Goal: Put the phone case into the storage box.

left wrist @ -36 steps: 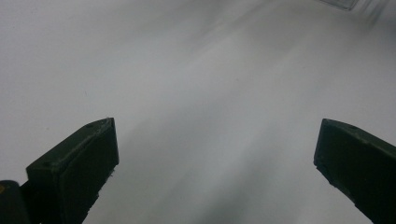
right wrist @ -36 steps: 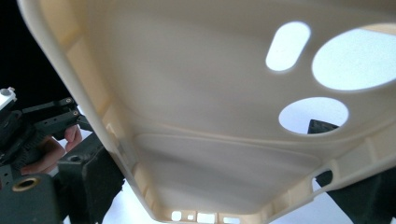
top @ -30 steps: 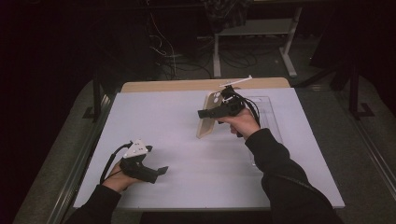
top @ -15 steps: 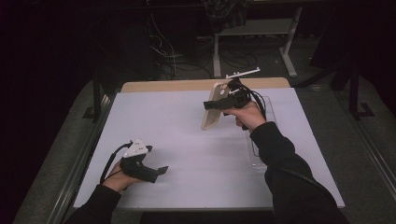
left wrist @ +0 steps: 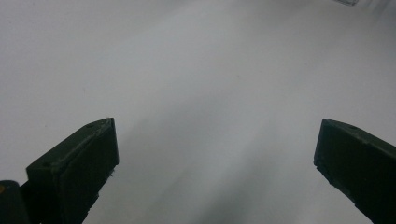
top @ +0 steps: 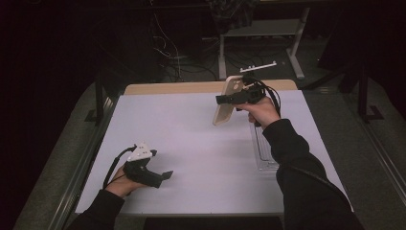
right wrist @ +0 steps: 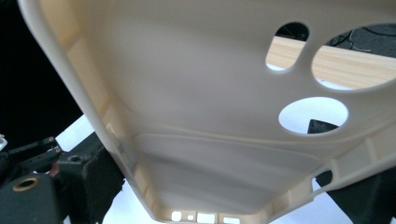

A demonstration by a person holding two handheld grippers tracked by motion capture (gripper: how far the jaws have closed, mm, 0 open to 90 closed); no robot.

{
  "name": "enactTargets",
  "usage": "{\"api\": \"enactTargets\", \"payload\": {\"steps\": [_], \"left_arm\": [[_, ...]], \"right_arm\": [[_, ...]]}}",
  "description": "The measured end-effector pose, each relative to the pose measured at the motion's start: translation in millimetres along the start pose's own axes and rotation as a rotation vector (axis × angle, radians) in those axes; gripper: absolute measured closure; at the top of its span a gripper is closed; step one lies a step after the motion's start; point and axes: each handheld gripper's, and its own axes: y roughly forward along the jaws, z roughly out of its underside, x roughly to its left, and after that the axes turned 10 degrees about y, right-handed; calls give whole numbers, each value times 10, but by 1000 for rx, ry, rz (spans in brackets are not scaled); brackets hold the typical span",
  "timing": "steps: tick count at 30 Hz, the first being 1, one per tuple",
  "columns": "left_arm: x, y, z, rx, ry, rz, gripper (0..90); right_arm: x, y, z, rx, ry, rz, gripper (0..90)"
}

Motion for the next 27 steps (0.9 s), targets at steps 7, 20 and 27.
{"api": "enactTargets", "payload": {"steps": [7, 20, 27], "left_arm": [[-8, -4, -5, -5, -16, 1, 0], [-7, 1, -1, -6, -6, -2, 0], [-1, 4, -3, -3, -1, 0, 0]], "right_arm": [[-58, -93, -84, -12, 8, 29, 84], [-209, -285, -187, -42, 36, 83, 85], [-309, -398, -218, -60, 46, 116, 85]]}}
